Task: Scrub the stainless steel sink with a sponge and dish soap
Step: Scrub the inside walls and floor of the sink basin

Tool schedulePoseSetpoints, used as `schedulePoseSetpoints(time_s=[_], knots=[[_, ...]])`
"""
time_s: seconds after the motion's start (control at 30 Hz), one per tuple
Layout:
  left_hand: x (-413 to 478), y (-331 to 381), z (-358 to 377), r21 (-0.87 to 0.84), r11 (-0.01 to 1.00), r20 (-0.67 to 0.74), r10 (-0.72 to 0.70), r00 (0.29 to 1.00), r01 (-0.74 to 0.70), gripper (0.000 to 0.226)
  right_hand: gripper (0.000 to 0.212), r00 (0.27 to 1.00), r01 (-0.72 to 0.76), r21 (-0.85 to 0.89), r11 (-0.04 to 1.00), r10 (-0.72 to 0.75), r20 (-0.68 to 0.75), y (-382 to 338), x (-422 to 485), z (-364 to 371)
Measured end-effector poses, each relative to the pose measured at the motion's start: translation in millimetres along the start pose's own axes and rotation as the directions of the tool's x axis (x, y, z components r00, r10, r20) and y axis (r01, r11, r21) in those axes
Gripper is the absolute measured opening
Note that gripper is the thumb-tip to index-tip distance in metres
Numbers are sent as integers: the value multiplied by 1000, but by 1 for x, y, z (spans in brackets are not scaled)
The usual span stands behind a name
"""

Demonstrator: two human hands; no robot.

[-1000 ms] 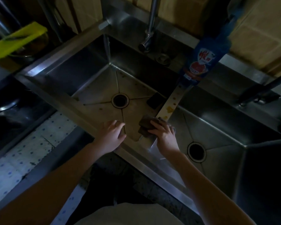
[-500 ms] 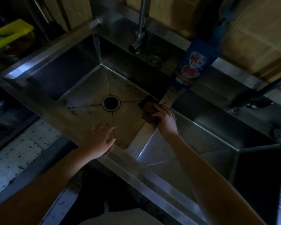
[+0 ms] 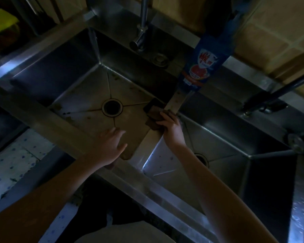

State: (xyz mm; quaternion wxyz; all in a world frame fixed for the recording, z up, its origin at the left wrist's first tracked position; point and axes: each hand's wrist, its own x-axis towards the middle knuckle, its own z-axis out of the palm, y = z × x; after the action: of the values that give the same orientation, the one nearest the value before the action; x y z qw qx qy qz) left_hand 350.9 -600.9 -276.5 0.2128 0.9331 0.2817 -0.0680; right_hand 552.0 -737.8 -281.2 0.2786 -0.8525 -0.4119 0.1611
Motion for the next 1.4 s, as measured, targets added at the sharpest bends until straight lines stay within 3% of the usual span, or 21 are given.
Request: schedulePoseSetpoints(time_s=[0.13, 0.43, 0.63, 0.83, 1.03, 1.2, 1.4], knots=[[13, 14, 2, -9, 1000, 29, -12, 1000, 12, 49, 25, 1000, 23, -15, 1000, -23, 2, 11, 15, -6], [27, 35, 17, -21, 998, 102, 57, 993, -56, 68, 29, 995, -97, -2, 995, 97, -26, 32, 62, -18], [29, 36, 17, 43, 994, 100, 100, 990, -105, 70, 31, 993, -94, 26, 995, 96, -64, 28, 60, -20], [48, 53, 16, -53, 991, 69, 127, 990, -123, 60, 27, 998, -50, 78, 996, 53, -44, 22, 43, -12], [68, 70, 16, 17, 990, 74, 137, 988, -139, 60, 32, 1000, 13, -62, 998, -13, -12, 38, 60, -17], [80, 76, 13, 47, 988, 156, 140, 978, -148, 54, 37, 999, 32, -186, 982, -32, -2, 47, 83, -22], [83, 72, 10, 86, 976, 123, 188, 974, -199, 49, 38, 991, 91, -311, 946, -56, 119, 48, 118, -35]])
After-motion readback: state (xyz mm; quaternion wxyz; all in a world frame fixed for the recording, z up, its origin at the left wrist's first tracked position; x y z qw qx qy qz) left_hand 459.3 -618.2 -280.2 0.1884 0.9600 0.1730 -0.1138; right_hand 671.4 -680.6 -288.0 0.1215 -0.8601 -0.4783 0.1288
